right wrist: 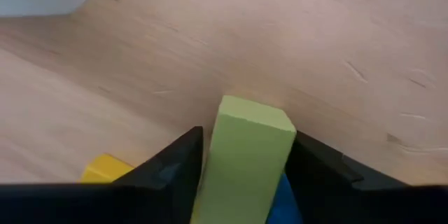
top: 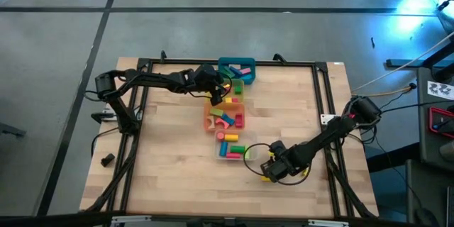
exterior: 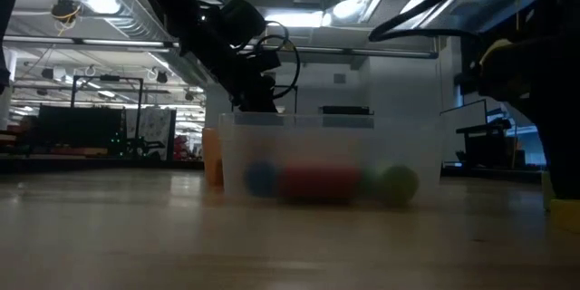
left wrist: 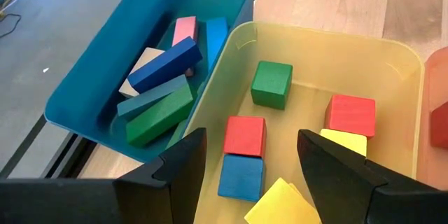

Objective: Sort blocks by size
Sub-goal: Put the light green arch block into the orange bin

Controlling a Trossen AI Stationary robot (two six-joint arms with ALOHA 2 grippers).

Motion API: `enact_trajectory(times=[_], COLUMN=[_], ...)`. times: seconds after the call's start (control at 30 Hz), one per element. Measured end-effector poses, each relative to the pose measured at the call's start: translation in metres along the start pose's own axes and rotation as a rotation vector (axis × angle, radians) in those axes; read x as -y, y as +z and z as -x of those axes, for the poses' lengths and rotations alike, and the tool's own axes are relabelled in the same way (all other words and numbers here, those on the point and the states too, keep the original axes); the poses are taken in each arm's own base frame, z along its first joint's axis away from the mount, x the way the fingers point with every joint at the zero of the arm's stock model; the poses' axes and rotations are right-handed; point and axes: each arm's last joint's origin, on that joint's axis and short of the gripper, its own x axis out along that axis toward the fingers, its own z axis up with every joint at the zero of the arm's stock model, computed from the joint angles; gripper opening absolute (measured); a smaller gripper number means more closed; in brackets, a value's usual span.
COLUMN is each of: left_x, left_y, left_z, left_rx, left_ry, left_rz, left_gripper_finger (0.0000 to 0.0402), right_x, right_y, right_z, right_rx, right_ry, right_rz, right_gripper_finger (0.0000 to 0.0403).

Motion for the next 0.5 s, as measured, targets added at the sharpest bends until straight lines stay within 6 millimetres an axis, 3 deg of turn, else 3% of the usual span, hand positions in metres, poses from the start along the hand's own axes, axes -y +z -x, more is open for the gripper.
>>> enact_trajectory(times=[0.13, 0.3, 0.5], left_x=[0.000, 0.000, -0.001], left_y=[0.000, 0.000, 0.002], left_z=[0.000, 0.000, 0.004], left_rx=[0.000, 0.000, 0.011], left_ry=[0.000, 0.000, 0.003], left_rz=[0.000, 0.000, -0.122], left_gripper_finger=[0.0210, 0.0210, 0.0210], right_x=[0.000, 0.000, -0.008], right_y=[0.000, 0.002, 0.022], right_z=[-0.002, 0.000, 0.013], right_rx=[0.004, 0.056, 0.118], right_ry=[-0.007, 0.002, -0.010], right_rz=[0.007, 0.031, 0.078], right_gripper_finger=[0.0137, 0.0135, 0.0135])
